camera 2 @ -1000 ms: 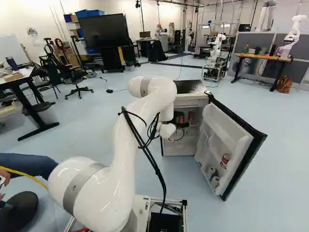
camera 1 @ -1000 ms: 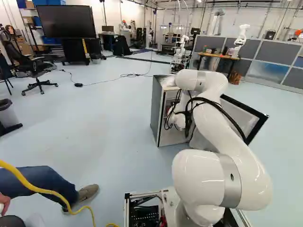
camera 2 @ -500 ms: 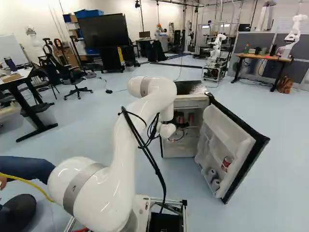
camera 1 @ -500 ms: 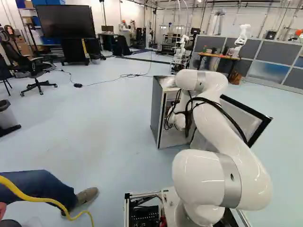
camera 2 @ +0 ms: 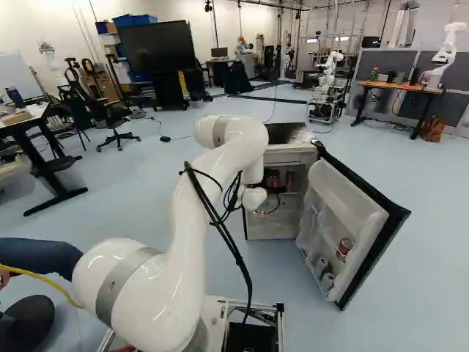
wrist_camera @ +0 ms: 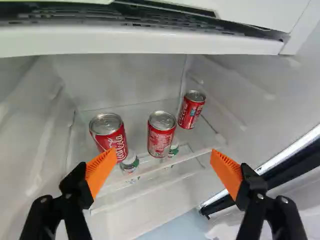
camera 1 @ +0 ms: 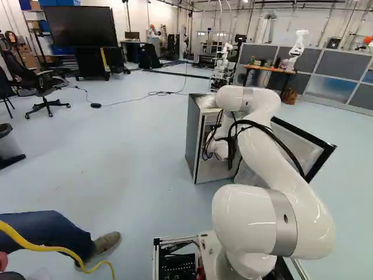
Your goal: Grab a drink from the fridge
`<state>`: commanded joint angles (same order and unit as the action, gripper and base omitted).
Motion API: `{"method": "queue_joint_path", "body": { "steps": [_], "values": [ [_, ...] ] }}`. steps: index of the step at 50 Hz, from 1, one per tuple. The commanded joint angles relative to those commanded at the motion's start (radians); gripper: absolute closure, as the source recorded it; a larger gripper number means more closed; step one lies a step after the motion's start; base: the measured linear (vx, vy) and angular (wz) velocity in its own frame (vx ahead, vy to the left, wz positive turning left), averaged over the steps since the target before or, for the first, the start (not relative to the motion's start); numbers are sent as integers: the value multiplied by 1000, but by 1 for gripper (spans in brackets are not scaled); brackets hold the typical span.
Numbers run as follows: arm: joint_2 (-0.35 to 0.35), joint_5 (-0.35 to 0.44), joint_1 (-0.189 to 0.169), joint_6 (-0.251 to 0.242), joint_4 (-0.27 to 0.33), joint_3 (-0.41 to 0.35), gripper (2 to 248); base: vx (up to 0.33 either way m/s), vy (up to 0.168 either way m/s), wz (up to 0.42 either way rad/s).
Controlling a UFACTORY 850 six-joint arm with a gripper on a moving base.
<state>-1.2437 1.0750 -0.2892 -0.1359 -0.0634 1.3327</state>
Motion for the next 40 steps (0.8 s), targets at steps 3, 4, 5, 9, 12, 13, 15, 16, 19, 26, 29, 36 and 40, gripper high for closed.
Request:
{"method": "queue_joint_path", "body": {
  "steps": [3,4,5,9,12,13,15,16,19,26,29,36,40],
  "values": [
    [-2,0,0,0,0,4,3,0,0,0],
    [-3,0,1,0,0,5,3,0,0,0],
    [-4,0,1,0,0,6,3,0,0,0],
    [-7,0,1,0,0,13,3,0,0,0],
    [-10,0,2,0,0,18,3,0,0,0],
    [-11,0,2,0,0,20,3,0,0,0],
    [-13,0,3,0,0,23,3,0,0,0],
    [-14,0,3,0,0,25,3,0,0,0],
    [-17,0,3,0,0,31,3,0,0,0],
    [-25,0,5,0,0,44,3,0,0,0],
    [-28,0,5,0,0,50,3,0,0,0],
    [-35,0,7,0,0,63,3,0,0,0],
    [-40,0,8,0,0,71,3,0,0,0]
  ]
}}
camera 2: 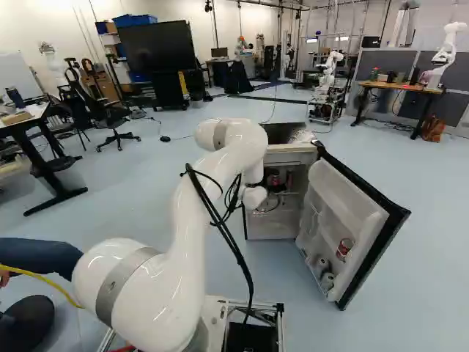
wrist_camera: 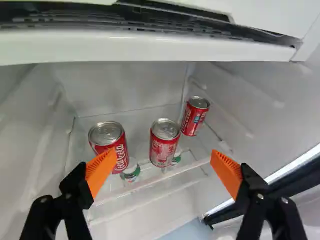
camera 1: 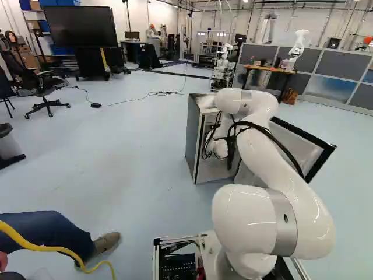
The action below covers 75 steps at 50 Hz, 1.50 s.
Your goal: Grab a drink from the fridge
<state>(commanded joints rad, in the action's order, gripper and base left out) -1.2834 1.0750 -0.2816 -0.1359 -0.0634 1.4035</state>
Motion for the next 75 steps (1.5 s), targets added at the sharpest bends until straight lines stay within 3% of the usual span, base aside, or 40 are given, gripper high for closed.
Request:
{"method": "queue_joint_path", "body": {
  "steps": [18,43,75],
  "values": [
    [-24,0,4,0,0,40,3,0,0,0],
    [-112,0,9,0,0,145,3,0,0,0],
    [-171,0,-17,0,0,246,3,0,0,0]
  ]
}}
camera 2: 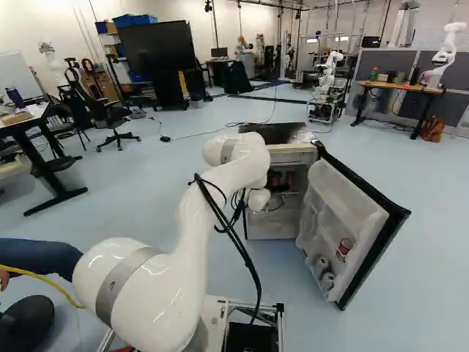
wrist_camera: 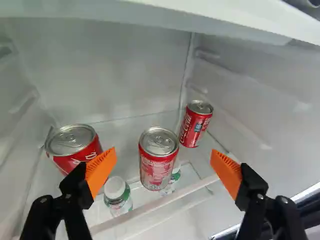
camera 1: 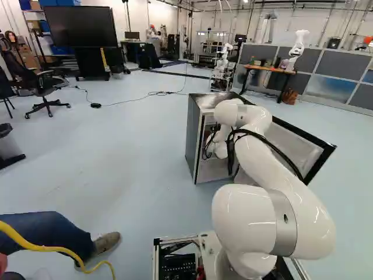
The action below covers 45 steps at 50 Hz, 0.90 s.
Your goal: Grab a drink from the fridge
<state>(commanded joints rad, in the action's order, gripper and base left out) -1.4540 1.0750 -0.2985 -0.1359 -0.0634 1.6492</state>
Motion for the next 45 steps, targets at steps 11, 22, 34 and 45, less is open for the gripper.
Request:
{"method": "queue_joint_path", "body": {
  "steps": [11,22,34,45],
  "values": [
    [-1,0,0,0,0,1,58,0,0,0],
    [-1,0,0,0,0,1,134,0,0,0],
    [-1,0,0,0,0,1,158,0,0,0],
    [0,0,0,0,0,0,158,0,0,0]
  ]
}}
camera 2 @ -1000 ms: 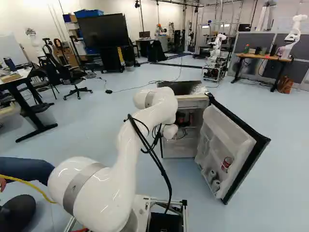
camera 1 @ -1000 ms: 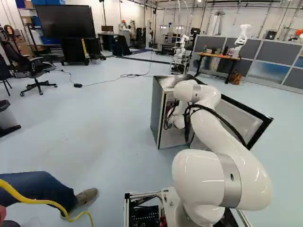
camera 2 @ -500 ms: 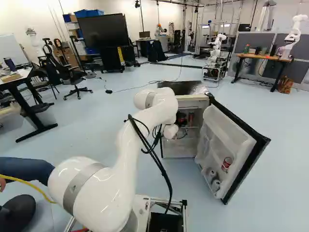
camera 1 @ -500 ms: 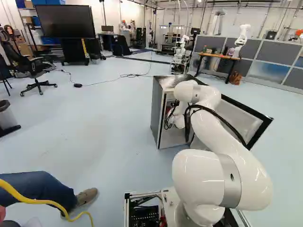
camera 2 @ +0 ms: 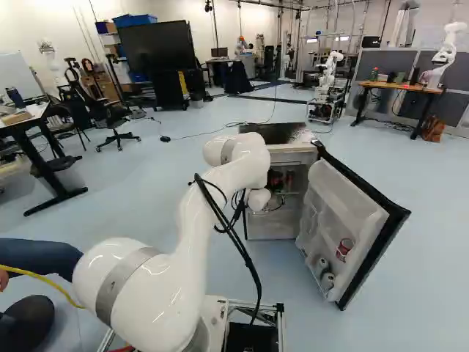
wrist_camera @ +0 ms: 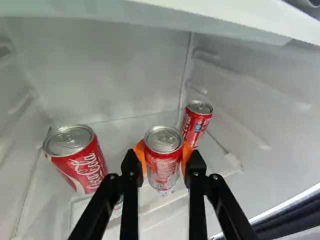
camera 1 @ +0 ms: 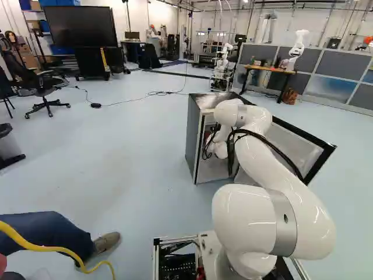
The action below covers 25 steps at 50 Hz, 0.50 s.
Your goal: Grab a drink from the fridge
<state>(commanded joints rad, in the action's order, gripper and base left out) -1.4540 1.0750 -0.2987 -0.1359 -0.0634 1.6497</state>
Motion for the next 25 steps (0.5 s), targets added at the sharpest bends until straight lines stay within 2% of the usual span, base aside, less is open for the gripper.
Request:
{"method": "queue_joint_path", "body": {
  "steps": [25],
  "values": [
    [56,0,0,0,0,-47,158,0,0,0]
  ]
}}
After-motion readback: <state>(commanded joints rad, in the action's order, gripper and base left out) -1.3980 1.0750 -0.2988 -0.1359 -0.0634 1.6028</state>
